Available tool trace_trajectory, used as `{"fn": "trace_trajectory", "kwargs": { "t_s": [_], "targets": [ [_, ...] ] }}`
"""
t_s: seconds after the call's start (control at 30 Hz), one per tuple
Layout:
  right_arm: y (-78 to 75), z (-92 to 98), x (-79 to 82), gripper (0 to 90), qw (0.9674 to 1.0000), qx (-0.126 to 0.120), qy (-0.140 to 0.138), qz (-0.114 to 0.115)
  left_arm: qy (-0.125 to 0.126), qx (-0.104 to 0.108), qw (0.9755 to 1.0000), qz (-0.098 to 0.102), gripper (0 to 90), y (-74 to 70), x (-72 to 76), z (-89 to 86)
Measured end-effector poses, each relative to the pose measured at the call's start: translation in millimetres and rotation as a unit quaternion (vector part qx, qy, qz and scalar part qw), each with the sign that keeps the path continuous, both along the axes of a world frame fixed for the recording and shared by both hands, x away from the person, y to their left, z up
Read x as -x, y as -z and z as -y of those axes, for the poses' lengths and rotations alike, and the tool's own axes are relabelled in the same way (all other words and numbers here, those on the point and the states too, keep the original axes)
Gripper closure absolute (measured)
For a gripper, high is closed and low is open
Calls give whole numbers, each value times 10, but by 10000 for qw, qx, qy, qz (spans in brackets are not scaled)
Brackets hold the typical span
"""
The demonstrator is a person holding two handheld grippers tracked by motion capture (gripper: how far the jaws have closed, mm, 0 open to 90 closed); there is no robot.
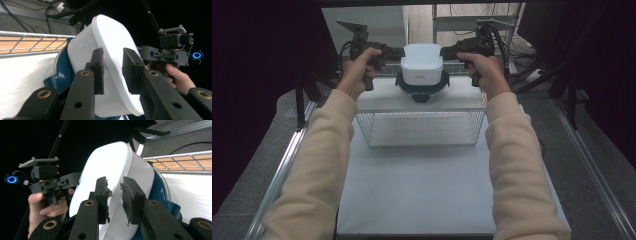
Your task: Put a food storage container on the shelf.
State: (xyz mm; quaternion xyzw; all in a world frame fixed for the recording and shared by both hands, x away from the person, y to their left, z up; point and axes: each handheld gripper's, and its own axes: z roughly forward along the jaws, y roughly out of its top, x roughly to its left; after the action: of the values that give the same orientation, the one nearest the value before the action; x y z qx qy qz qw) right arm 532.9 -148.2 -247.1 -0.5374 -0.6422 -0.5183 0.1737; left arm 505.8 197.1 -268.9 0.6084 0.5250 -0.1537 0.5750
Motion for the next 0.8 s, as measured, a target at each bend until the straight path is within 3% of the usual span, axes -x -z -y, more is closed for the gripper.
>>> {"fn": "trace_trajectory", "kwargs": {
  "t_s": [0.1,0.17,0.33,0.4,0.5,0.6,0.7,0.77,0.8],
  "targets": [
    [13,1,8,730,10000,-62,20,40,-23,22,10000,36,716,7,11,3],
    [15,-7,18,628,9999,-23,42,94,-39,-87,9999,124,687,-9,28,25],
    [-90,-2,142,405,9977,101,193,640,-323,-514,9960,663,476,-115,176,57],
    [-132,20,204,374,9962,175,177,833,-509,-784,9915,906,411,-175,271,46],
    [-185,62,323,349,9931,277,79,1136,-582,-1043,9863,1137,355,-224,401,21],
    [-203,101,466,336,9882,562,-31,1422,-626,-1150,9825,1322,322,-229,570,-8],
    [-186,171,647,328,9797,852,-138,1809,-671,-1466,9754,1504,289,-206,761,-27],
    [-160,223,746,323,9768,941,-192,1914,-639,-1653,9709,1611,278,-177,878,-34],
    [-140,253,799,321,9751,970,-217,1980,-577,-1811,9672,1687,277,-153,962,-39]
  ]
}}
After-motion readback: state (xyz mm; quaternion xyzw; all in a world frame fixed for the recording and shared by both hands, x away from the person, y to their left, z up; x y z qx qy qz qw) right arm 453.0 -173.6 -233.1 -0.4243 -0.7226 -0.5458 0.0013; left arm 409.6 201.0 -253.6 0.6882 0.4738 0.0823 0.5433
